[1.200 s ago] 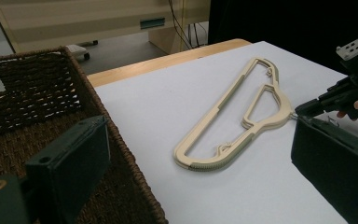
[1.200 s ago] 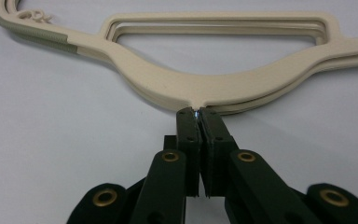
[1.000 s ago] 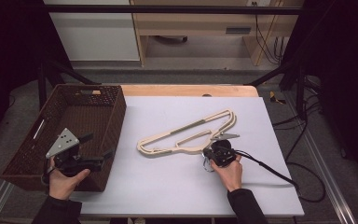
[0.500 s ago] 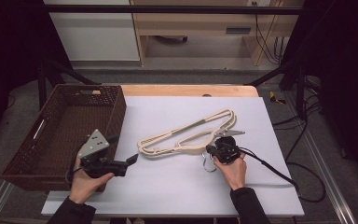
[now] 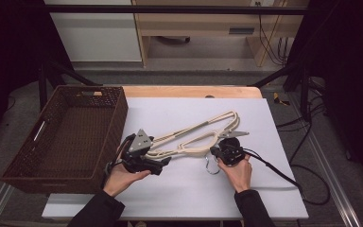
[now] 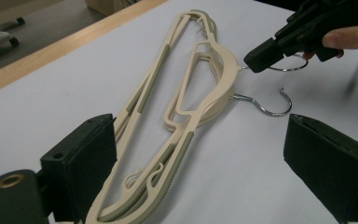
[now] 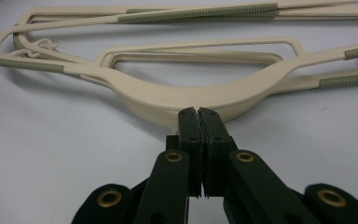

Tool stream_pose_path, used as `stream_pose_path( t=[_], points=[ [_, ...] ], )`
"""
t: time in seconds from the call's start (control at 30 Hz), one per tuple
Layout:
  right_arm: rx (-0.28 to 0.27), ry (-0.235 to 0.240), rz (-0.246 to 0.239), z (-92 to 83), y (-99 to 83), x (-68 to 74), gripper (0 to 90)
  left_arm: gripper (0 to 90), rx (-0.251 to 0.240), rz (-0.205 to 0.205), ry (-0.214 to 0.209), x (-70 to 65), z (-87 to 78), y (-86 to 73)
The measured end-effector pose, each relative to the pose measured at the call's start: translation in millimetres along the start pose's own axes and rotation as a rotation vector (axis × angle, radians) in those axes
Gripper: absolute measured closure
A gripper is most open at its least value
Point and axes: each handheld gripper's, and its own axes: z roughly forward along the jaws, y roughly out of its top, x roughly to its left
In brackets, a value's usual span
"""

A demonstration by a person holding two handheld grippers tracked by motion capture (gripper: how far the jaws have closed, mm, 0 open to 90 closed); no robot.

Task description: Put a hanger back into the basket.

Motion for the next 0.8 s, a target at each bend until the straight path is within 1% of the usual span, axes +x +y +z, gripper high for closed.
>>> stream_pose_path(
  t=[0.07,0.13,0.33,0.37,0.43,0.53,0.6,0.63,0.67,0.73,0.77,0.8],
  points=[
    [-0.009,0.001,-0.011,-0.7,-0.2,-0.5,89.2,9.8,0.022,0.012,-0.004,0.2,8.5,-0.9],
    [-0.015,0.005,-0.008,-1.9,0.3,-0.5,89.1,10.2,0.037,0.019,-0.011,1.6,15.5,-1.6],
    [-0.016,0.008,-0.010,-4.2,1.5,-1.3,89.1,14.4,0.065,0.019,-0.024,6.4,36.8,-3.1],
    [-0.015,0.008,-0.010,-4.3,1.7,-1.2,89.2,14.6,0.070,0.026,-0.021,7.0,40.6,-3.1],
    [-0.016,0.016,-0.019,-4.6,2.2,-1.5,89.1,16.2,0.080,0.028,-0.027,7.6,48.2,-2.6],
    [-0.018,0.015,-0.025,-5.3,3.0,-2.0,89.2,19.0,0.086,0.030,-0.034,8.3,58.6,-1.7],
    [-0.021,0.016,-0.020,-6.3,3.6,-1.7,89.1,21.0,0.101,0.042,-0.033,8.0,64.7,-1.8],
    [-0.025,0.018,-0.019,-7.4,4.4,-1.8,89.2,22.8,0.112,0.054,-0.025,7.4,69.3,-2.1],
    [-0.025,0.018,-0.019,-7.4,4.4,-1.8,89.2,22.8,0.123,0.062,-0.023,7.2,72.6,-2.3],
    [-0.024,0.016,-0.016,-8.4,5.1,-1.6,89.1,25.7,0.143,0.077,-0.020,7.6,79.3,-3.0],
    [-0.026,0.016,-0.026,-8.8,5.4,-2.0,89.2,27.5,0.150,0.083,-0.018,7.6,81.9,-3.3],
    [-0.026,0.016,-0.025,-9.0,5.6,-1.8,89.2,29.1,0.160,0.092,-0.014,7.9,84.9,-3.4]
  ],
)
